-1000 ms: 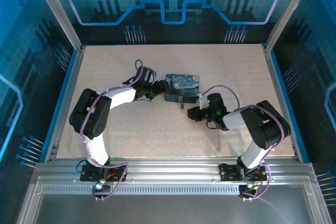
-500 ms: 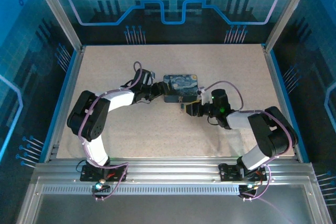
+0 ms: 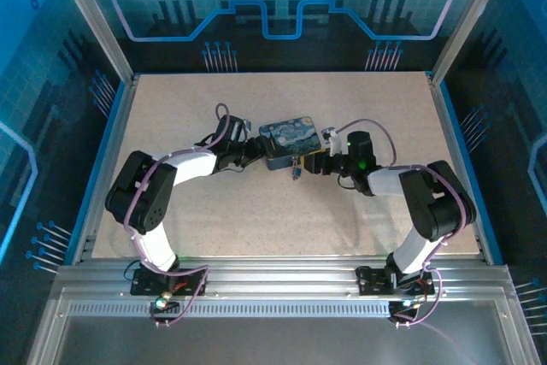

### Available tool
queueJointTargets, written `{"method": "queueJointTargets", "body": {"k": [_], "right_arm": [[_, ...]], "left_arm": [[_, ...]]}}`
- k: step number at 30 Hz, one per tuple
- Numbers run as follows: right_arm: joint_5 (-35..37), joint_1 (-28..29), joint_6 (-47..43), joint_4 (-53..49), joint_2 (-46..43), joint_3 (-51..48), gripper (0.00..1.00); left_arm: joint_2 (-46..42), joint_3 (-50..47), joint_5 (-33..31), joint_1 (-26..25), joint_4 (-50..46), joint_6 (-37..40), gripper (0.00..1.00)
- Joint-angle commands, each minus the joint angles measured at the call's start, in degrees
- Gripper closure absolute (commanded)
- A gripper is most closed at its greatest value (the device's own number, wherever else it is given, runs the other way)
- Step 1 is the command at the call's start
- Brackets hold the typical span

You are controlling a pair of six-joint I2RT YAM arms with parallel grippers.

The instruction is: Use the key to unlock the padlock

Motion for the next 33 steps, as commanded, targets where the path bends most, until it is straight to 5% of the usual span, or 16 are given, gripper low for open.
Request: {"method": "queueJointTargets", "body": {"k": [1,9,33], "right_arm": [[-1.14,-0.58,-0.25,-2.07,-3.50,-2.17,0.47],[-5.75,-0.59,2.07,2.89,-2.46,-6.17,0.47],[-11.25,0.12,7.40,11.28,13.57,2.29,0.42]], "left_arm": [[-0.08,-2.19,-1.44,-0.52,-4.66,0.06,0.35],[-0.62,-2.46,-1.31,-0.48,-4.07,-0.15,0.35],[-0.22,-2.29,-0.86,-0.61,-3.75,-0.47,0.35]]}}
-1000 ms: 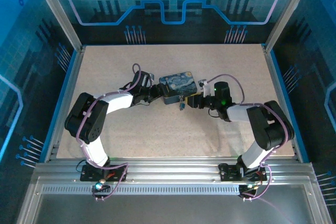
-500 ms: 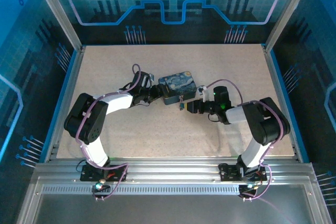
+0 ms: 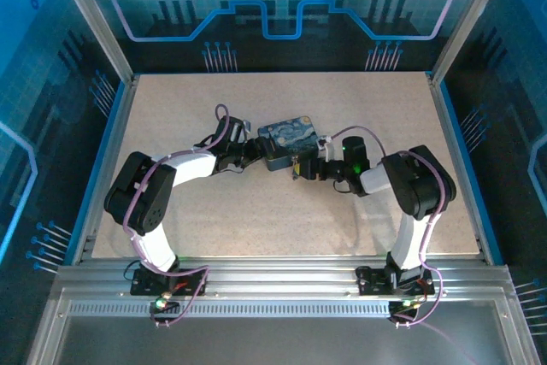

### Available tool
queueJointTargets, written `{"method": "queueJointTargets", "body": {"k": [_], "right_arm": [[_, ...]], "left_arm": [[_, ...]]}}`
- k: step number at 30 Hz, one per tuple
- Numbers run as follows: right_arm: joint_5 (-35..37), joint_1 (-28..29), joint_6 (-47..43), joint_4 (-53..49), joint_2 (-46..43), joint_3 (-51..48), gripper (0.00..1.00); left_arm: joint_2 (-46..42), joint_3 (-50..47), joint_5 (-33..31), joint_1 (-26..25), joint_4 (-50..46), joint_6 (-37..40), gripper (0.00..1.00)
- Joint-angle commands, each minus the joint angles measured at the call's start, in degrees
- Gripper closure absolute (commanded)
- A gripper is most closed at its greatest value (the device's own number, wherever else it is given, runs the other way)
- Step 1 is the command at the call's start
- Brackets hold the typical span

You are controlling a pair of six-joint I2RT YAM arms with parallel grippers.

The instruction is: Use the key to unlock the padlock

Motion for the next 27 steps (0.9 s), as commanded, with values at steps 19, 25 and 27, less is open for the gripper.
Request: {"method": "queueJointTargets", "body": {"k": [19,25,27], "right_arm": [[-5.15,1.96,2.73,3.91,6.41,5.06,0.42],[-4.87,2.01,2.65,4.52,6.23,4.65,0.45],[-4.74,1.99,2.53,4.48,6.11,4.40,0.47]], "left_arm": [[0.39,-1.45,-0.78,-0.48,-4.07,-0.58,0.35],[0.39,-1.58,-0.91,-0.50,-4.00,-0.56,0.35],[0.28,-1.63,-0.92,-0.51,-4.00,-0.63,0.35]]}}
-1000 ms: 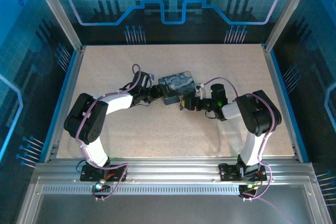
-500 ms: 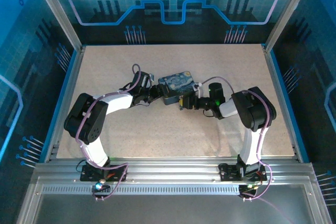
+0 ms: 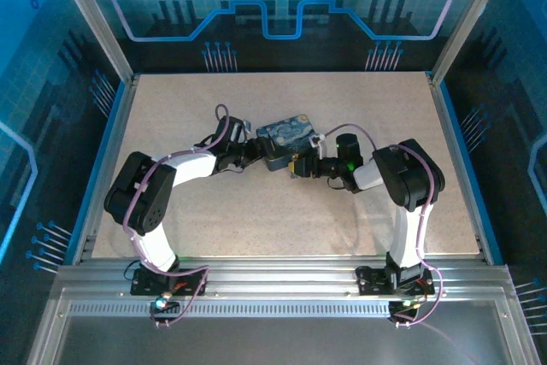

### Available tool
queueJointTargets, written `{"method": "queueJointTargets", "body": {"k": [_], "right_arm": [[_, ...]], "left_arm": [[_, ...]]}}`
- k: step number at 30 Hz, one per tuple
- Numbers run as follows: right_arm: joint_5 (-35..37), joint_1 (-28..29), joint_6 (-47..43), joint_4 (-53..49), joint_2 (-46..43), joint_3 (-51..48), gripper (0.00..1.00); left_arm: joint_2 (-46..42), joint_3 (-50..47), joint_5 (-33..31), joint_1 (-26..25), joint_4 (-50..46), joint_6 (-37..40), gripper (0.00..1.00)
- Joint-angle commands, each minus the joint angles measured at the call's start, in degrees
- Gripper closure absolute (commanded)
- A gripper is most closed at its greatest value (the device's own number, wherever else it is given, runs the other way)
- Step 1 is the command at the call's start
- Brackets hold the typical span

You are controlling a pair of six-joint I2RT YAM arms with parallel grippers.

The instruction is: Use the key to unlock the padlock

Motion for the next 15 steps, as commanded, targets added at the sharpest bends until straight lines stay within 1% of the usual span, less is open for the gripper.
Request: {"method": "queueJointTargets", "body": {"k": [1,15], "right_arm": [[-0.87,0.47,0.10,0.92,0.55,0.08,0.48],[0.08,0.13,-0.79,-0.63,-0.11,-0.71,0.64]], "left_arm": [[0.25,-1.58,-0.94,-0.53,-4.00,-0.56,0.35],[-0.02,-1.75,-1.15,-0.59,-4.13,-0.55,0.35]]}}
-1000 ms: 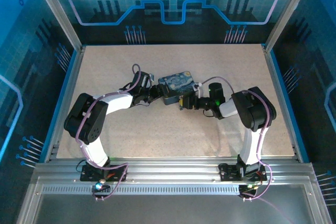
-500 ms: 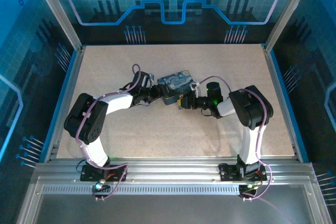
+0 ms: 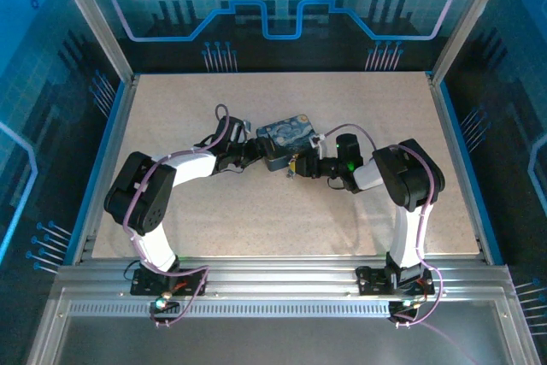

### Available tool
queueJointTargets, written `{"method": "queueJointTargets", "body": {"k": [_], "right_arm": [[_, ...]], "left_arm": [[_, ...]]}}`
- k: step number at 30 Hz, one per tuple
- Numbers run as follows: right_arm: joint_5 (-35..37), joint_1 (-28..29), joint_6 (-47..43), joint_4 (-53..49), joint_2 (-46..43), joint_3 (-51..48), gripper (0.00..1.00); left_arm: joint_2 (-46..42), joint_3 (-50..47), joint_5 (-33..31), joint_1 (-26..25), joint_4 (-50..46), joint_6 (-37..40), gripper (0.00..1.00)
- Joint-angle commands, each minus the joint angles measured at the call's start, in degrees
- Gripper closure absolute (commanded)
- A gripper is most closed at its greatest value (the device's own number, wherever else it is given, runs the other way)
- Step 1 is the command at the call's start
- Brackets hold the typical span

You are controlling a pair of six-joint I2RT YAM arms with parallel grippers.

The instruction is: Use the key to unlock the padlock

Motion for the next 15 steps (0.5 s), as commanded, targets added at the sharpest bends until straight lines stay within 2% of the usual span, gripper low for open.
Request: {"method": "queueJointTargets", "body": {"k": [1,15], "right_arm": [[-0.06,0.11,-0.80,-0.57,-0.14,-0.69,0.65],[1.12,0.07,0.39,-0.58,0.63,-0.17,0.86]], "left_arm": [[-0.04,-1.79,-1.17,-0.59,-4.11,-0.60,0.35],[-0.47,-1.90,-1.43,-0.63,-4.36,-0.54,0.35]]}}
